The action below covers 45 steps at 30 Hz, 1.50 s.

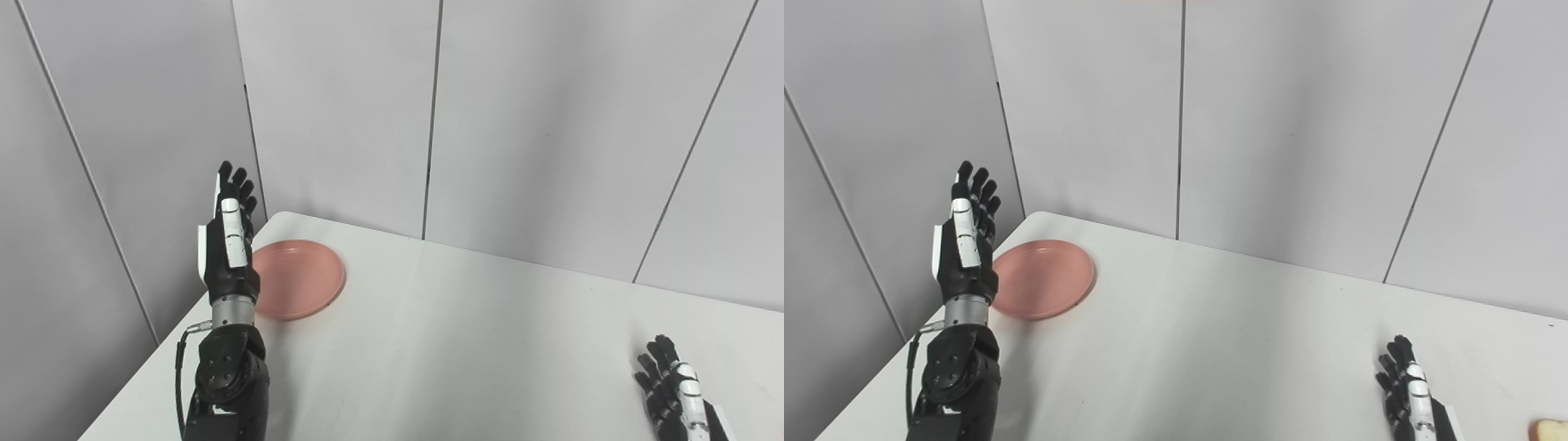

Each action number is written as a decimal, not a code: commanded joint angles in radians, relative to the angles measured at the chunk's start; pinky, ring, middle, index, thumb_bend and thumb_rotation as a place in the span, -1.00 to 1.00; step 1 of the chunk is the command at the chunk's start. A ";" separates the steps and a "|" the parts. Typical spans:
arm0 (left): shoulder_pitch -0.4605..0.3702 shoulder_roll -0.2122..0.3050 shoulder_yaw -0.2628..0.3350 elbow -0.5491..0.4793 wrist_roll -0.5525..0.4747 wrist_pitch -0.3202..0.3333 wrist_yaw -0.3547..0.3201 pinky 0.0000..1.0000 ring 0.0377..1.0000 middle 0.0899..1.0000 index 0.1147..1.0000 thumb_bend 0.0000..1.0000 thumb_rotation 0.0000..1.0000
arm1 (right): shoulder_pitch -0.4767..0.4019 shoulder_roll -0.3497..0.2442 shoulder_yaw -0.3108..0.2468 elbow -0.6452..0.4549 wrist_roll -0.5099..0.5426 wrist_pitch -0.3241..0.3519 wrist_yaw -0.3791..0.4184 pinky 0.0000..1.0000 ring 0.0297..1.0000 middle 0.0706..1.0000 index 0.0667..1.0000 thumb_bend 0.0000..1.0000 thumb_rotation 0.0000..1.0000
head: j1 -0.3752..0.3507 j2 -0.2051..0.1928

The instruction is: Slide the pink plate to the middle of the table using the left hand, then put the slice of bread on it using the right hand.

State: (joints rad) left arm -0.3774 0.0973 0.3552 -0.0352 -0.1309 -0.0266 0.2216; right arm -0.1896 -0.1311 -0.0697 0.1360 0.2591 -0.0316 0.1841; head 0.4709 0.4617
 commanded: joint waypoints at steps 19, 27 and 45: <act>-0.022 0.080 0.080 0.039 -0.097 -0.040 -0.008 0.98 0.95 0.94 0.93 0.41 1.00 | 0.037 -0.002 -0.004 0.054 0.011 0.001 0.020 1.00 0.99 1.00 0.98 -0.74 1.00 | 0.003 -0.001; -0.020 0.091 0.102 0.048 -0.169 -0.018 -0.014 0.95 0.93 0.91 0.91 0.42 1.00 | 0.037 -0.004 -0.009 0.058 0.015 0.006 0.017 1.00 0.98 0.99 0.97 -0.70 1.00 | 0.008 0.003; -0.049 0.105 0.121 0.223 -0.271 -0.058 -0.053 0.99 0.95 0.94 0.91 0.40 1.00 | 0.040 -0.008 -0.005 0.051 -0.005 -0.003 0.007 1.00 0.96 0.96 0.94 -0.69 1.00 | 0.016 0.005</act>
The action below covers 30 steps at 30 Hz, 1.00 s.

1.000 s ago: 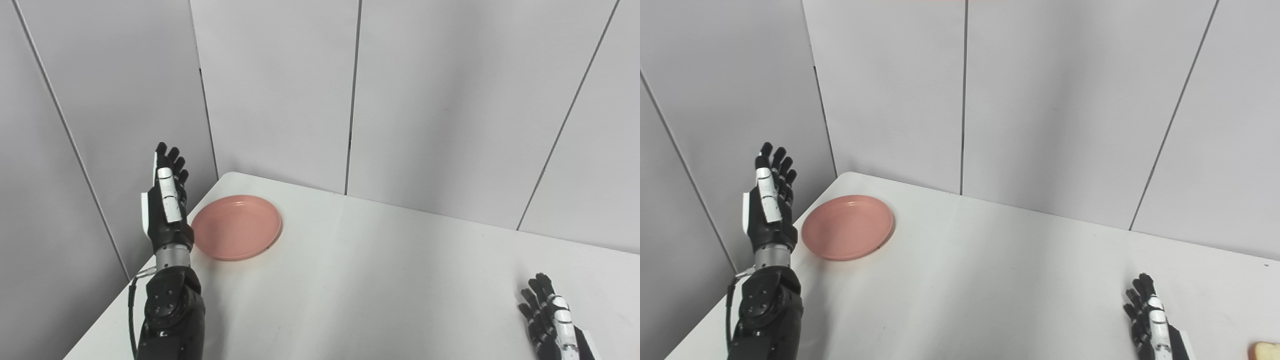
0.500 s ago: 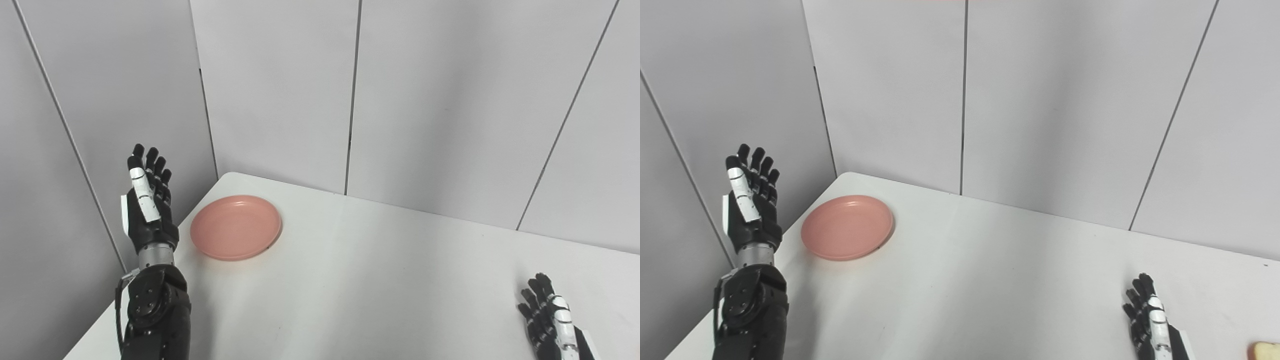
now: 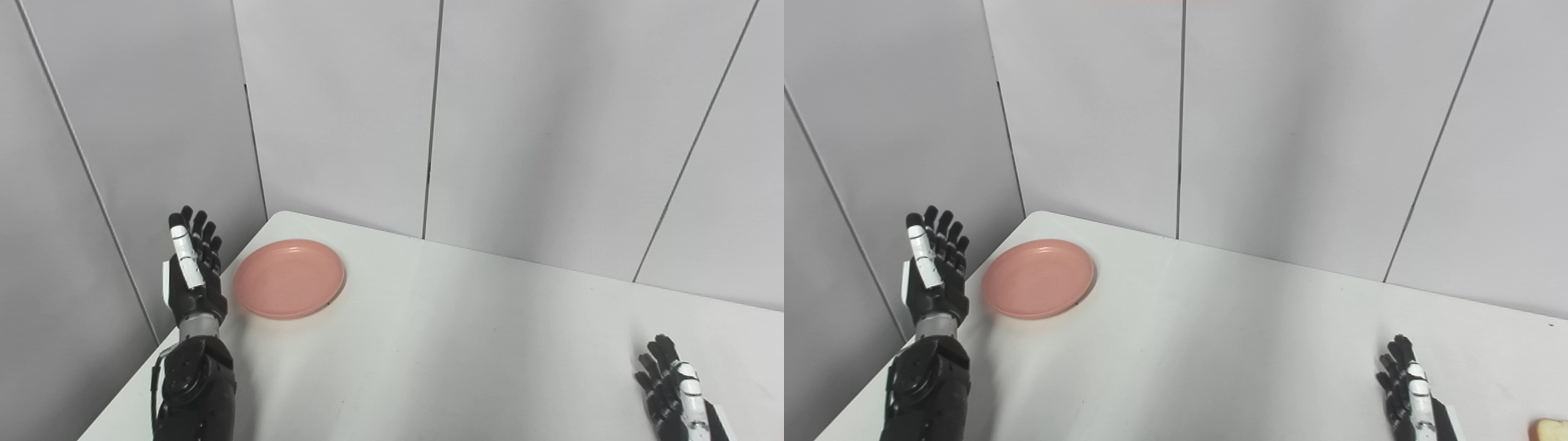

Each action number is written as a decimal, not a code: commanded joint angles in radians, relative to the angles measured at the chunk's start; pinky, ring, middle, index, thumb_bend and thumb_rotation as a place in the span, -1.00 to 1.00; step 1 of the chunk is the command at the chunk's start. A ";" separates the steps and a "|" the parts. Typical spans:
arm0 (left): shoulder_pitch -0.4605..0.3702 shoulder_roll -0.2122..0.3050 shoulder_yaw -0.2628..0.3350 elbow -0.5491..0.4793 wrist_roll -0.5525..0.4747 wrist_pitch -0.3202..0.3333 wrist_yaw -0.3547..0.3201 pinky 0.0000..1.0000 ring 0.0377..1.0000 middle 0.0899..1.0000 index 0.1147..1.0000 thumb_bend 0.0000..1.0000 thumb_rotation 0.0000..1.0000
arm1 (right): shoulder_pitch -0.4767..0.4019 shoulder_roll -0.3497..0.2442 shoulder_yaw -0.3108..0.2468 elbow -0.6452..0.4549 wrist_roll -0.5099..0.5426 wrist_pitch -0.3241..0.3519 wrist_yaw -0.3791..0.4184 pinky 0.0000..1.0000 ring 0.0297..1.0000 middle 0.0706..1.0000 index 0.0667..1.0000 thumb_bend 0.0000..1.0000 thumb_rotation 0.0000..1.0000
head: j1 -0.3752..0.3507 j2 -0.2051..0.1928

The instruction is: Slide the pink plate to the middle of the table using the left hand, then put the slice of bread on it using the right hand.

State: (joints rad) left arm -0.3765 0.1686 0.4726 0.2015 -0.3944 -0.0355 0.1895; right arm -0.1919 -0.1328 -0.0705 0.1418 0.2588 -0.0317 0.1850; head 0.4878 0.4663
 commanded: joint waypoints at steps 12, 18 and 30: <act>-0.067 0.047 0.015 0.089 -0.020 -0.084 -0.027 1.00 0.95 0.94 0.91 0.41 1.00 | 0.038 -0.013 -0.006 0.058 0.010 -0.012 0.025 1.00 0.98 0.99 0.96 -0.68 1.00 | 0.001 0.004; -0.073 0.049 0.026 0.119 -0.032 -0.088 -0.027 1.00 0.95 0.94 0.91 0.41 1.00 | 0.041 -0.013 -0.006 0.056 0.012 -0.013 0.026 1.00 0.98 0.99 0.97 -0.68 1.00 | 0.002 0.007; -0.092 0.058 0.022 0.184 -0.016 -0.078 -0.017 0.95 0.92 0.91 0.90 0.40 1.00 | 0.039 -0.012 -0.007 0.061 0.007 -0.016 0.018 1.00 0.98 0.99 0.96 -0.71 1.00 | 0.001 0.009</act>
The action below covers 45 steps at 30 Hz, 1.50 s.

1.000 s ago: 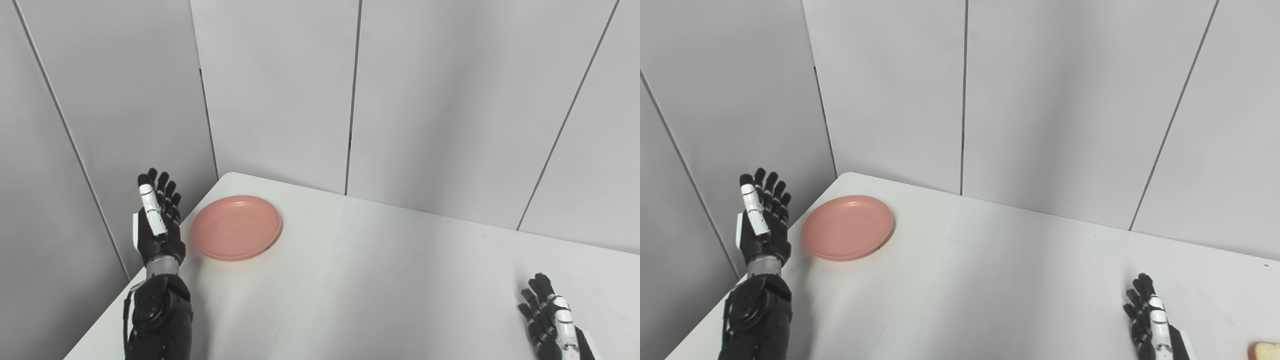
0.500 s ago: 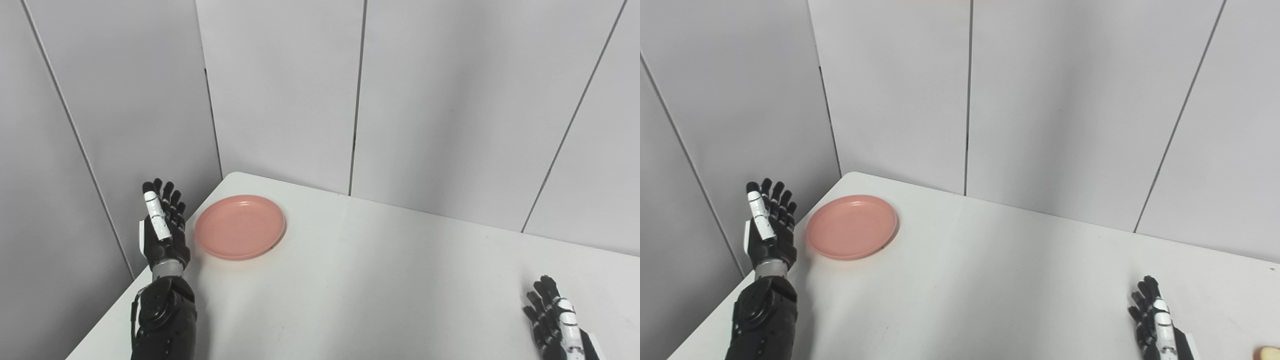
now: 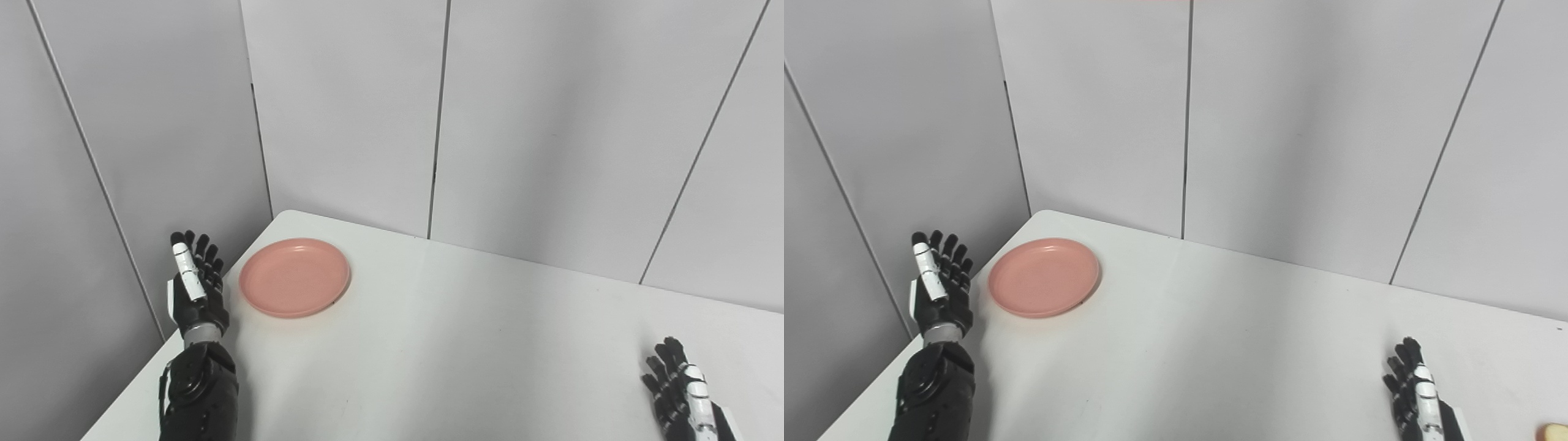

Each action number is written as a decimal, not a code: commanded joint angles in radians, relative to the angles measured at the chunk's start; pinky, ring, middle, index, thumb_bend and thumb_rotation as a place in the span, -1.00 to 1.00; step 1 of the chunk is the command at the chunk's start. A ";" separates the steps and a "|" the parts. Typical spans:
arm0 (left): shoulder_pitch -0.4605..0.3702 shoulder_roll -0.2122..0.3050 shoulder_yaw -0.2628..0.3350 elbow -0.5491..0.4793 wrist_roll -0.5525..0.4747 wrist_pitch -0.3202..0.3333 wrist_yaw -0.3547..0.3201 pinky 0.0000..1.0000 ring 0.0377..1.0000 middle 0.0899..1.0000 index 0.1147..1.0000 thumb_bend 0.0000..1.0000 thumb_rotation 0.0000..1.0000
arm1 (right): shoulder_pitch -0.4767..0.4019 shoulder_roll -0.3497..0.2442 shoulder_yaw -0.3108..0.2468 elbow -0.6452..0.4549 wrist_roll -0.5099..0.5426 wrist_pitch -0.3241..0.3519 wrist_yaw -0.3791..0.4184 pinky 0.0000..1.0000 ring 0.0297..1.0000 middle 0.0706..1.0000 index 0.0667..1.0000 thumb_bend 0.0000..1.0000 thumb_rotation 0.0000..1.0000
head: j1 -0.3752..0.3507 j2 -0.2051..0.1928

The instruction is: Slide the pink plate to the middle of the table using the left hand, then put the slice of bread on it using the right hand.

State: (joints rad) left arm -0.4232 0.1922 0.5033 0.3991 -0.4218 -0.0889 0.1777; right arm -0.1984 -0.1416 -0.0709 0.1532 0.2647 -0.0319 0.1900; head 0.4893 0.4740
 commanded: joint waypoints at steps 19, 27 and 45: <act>-0.080 0.056 -0.031 0.149 0.026 -0.074 -0.018 0.90 0.89 0.88 0.87 0.44 1.00 | 0.049 -0.005 -0.002 0.026 -0.001 0.000 0.012 1.00 0.99 1.00 0.98 -0.69 1.00 | -0.004 0.009; -0.097 0.062 -0.035 0.225 0.016 -0.112 -0.028 0.89 0.88 0.88 0.86 0.43 1.00 | 0.049 -0.002 0.000 0.019 -0.003 0.011 0.008 1.00 0.96 0.98 0.95 -0.65 1.00 | -0.010 0.011; -0.136 0.007 -0.131 0.199 0.049 -0.075 -0.047 0.90 0.88 0.86 0.83 0.30 1.00 | 0.057 0.007 0.004 -0.002 -0.008 0.008 0.003 1.00 0.95 0.98 0.96 -0.64 1.00 | -0.032 0.010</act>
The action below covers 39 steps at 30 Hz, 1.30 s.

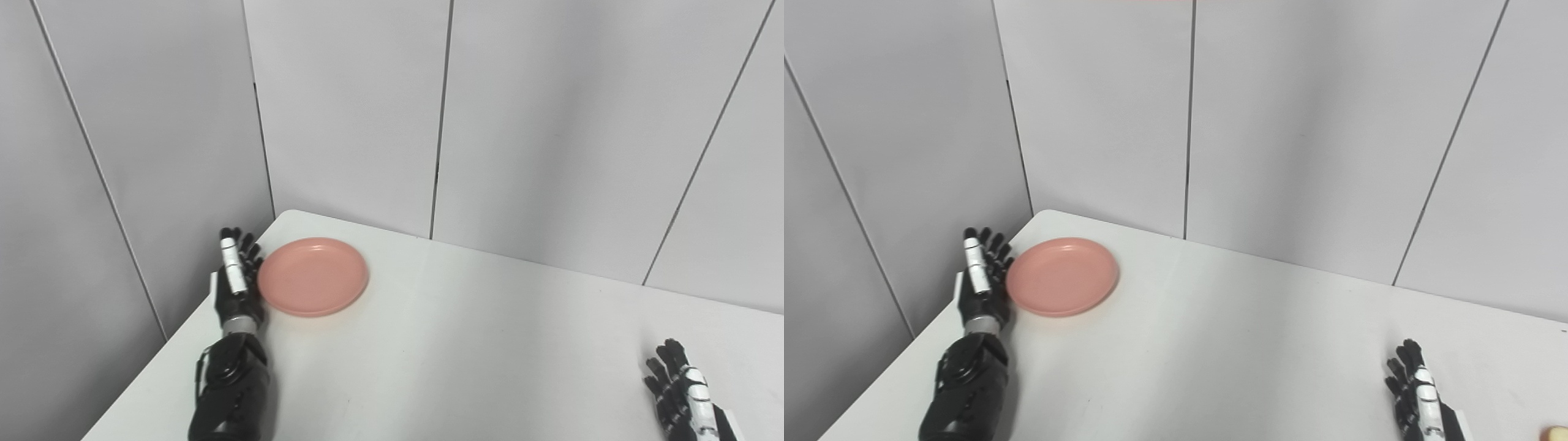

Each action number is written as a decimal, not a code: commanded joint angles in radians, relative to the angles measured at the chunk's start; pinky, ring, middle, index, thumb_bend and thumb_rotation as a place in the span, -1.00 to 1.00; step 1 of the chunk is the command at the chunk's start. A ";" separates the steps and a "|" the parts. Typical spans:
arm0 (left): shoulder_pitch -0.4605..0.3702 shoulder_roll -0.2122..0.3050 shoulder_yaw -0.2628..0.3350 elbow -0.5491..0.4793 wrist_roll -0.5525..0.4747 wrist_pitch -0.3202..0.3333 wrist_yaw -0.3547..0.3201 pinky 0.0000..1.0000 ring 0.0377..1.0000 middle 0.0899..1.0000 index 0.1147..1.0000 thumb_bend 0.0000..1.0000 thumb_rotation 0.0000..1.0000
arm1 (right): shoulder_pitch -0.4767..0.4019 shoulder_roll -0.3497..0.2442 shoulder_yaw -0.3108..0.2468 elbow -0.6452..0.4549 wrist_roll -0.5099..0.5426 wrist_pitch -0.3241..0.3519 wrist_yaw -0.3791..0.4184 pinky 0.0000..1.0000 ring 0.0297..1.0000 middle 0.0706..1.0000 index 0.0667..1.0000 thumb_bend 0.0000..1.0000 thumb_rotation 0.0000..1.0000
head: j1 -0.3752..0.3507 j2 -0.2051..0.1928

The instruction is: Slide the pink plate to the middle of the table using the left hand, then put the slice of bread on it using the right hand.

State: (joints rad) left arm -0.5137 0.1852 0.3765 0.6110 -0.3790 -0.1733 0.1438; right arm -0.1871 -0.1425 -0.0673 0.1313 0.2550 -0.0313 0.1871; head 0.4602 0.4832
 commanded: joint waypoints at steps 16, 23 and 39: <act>-0.115 0.011 -0.069 0.208 0.020 -0.036 -0.184 0.98 0.94 0.93 0.93 0.35 1.00 | 0.053 0.010 0.020 0.020 -0.032 -0.005 0.004 1.00 0.96 0.98 0.97 -0.64 1.00 | -0.078 -0.011; -0.126 -0.001 -0.108 0.233 0.030 -0.006 -0.214 0.92 0.94 0.93 0.93 0.34 1.00 | 0.064 0.030 0.028 -0.006 -0.055 0.006 -0.016 1.00 0.98 1.00 1.00 -0.63 1.00 | -0.110 -0.010; -0.130 -0.015 -0.153 0.279 0.031 -0.024 -0.338 0.92 0.92 0.91 0.88 0.41 1.00 | 0.066 0.072 0.037 0.003 -0.090 -0.007 -0.040 1.00 0.98 1.00 1.00 -0.68 1.00 | -0.220 -0.001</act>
State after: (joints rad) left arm -0.6405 0.1728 0.2323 0.8635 -0.3489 -0.2206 -0.1761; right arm -0.1590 -0.1038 -0.0445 0.0952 0.1610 -0.0310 0.1526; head 0.2410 0.4817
